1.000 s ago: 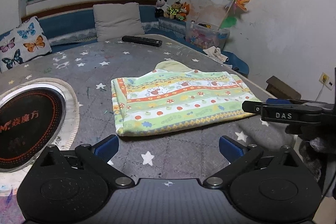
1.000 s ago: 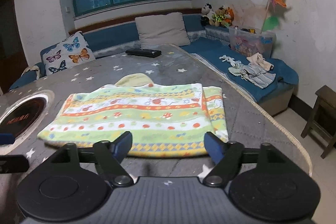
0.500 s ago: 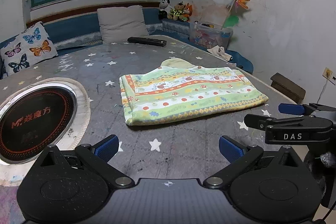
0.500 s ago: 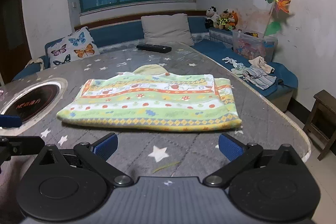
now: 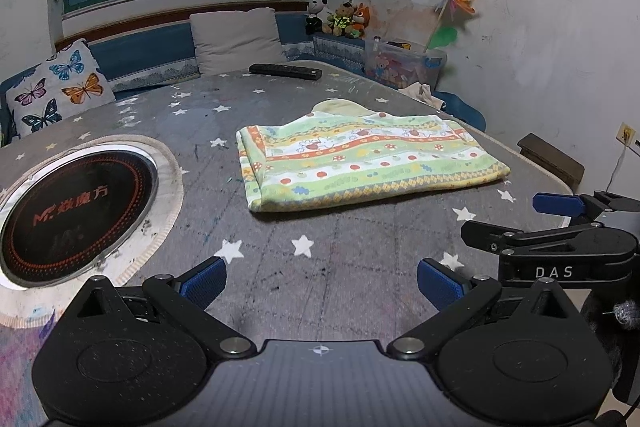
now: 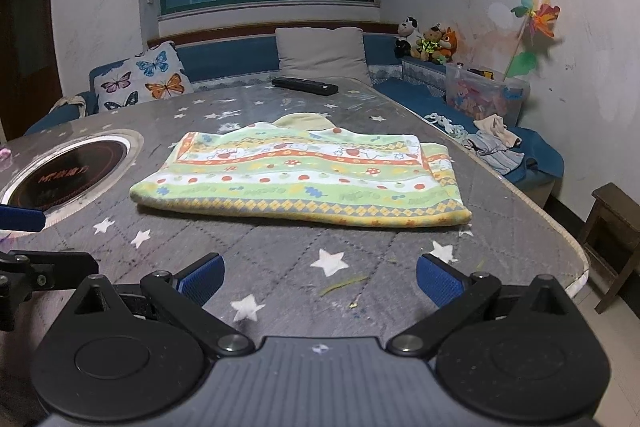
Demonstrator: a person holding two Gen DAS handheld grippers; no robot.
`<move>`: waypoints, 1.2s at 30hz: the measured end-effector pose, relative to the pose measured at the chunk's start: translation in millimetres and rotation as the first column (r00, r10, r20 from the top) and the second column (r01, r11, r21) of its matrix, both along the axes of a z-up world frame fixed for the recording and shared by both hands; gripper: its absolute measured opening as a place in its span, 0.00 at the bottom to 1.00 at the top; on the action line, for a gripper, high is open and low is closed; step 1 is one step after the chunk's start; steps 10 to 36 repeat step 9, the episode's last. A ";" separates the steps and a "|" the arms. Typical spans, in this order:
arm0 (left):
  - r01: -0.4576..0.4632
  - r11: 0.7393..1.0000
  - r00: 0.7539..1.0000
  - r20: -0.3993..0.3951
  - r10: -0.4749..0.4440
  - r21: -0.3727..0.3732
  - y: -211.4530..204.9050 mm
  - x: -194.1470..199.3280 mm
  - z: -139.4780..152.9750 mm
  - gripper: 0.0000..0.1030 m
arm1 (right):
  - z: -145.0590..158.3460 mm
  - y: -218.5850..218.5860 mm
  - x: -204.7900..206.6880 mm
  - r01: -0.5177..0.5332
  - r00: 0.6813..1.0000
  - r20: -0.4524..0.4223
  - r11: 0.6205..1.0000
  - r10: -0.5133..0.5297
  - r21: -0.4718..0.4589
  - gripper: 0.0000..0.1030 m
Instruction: Fold clothes
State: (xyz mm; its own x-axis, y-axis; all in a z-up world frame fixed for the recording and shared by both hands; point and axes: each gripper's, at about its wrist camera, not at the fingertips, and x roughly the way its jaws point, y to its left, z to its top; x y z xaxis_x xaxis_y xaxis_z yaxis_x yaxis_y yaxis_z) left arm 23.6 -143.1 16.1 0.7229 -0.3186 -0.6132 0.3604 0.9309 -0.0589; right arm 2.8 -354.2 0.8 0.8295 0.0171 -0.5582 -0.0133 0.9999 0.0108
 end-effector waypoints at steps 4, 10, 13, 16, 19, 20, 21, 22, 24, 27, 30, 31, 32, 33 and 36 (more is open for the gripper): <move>0.002 1.000 1.000 -0.003 -0.002 0.003 0.0 -4.5 -1.8 1.00 | -1.6 5.9 -3.1 -0.007 1.000 -0.003 1.000 0.007 -0.004 1.00; 0.005 1.000 1.000 0.008 -0.005 0.003 -1.6 -9.3 -2.3 1.00 | -2.3 9.5 -7.2 -0.010 1.000 -0.005 1.000 0.010 -0.004 1.00; 0.005 1.000 1.000 0.008 -0.005 0.003 -1.6 -9.3 -2.3 1.00 | -2.3 9.5 -7.2 -0.010 1.000 -0.005 1.000 0.010 -0.004 1.00; 0.005 1.000 1.000 0.008 -0.005 0.003 -1.6 -9.3 -2.3 1.00 | -2.3 9.5 -7.2 -0.010 1.000 -0.005 1.000 0.010 -0.004 1.00; 0.005 1.000 1.000 0.008 -0.005 0.003 -1.6 -9.3 -2.3 1.00 | -2.3 9.5 -7.2 -0.010 1.000 -0.005 1.000 0.010 -0.004 1.00; 0.005 1.000 1.000 0.008 -0.005 0.003 -1.6 -9.3 -2.3 1.00 | -2.3 9.5 -7.2 -0.010 1.000 -0.005 1.000 0.010 -0.004 1.00; 0.005 1.000 1.000 0.008 -0.005 0.003 -1.6 -9.3 -2.3 1.00 | -2.3 9.5 -7.2 -0.010 1.000 -0.005 1.000 0.010 -0.004 1.00; 0.005 1.000 1.000 0.008 -0.005 0.003 -1.6 -9.3 -2.3 1.00 | -2.3 9.5 -7.2 -0.010 1.000 -0.005 1.000 0.010 -0.004 1.00; 0.005 1.000 1.000 0.008 -0.005 0.003 -1.6 -9.3 -2.3 1.00 | -2.3 9.5 -7.2 -0.010 1.000 -0.005 1.000 0.010 -0.004 1.00; 0.005 1.000 1.000 0.008 -0.005 0.003 -1.6 -9.3 -2.3 1.00 | -2.3 9.5 -7.2 -0.010 1.000 -0.005 1.000 0.010 -0.004 1.00; 0.005 1.000 1.000 0.008 -0.005 0.003 -1.6 -9.3 -2.3 1.00 | -2.3 9.5 -7.2 -0.010 1.000 -0.005 1.000 0.010 -0.004 1.00; 0.005 1.000 1.000 0.008 -0.005 0.003 -1.6 -9.3 -2.3 1.00 | -2.3 9.5 -7.2 -0.010 1.000 -0.005 1.000 0.010 -0.004 1.00; 0.005 1.000 1.000 0.008 -0.005 0.003 -1.6 -9.3 -2.3 1.00 | -2.3 9.5 -7.2 -0.010 1.000 -0.005 1.000 0.010 -0.004 1.00; 0.005 1.000 1.000 0.008 -0.005 0.003 -1.6 -9.3 -2.3 1.00 | -2.3 9.5 -7.2 -0.010 1.000 -0.005 1.000 0.010 -0.004 1.00; 0.005 1.000 1.000 0.008 -0.005 0.003 -1.6 -9.3 -2.3 1.00 | -2.3 9.5 -7.2 -0.010 1.000 -0.005 1.000 0.010 -0.004 1.00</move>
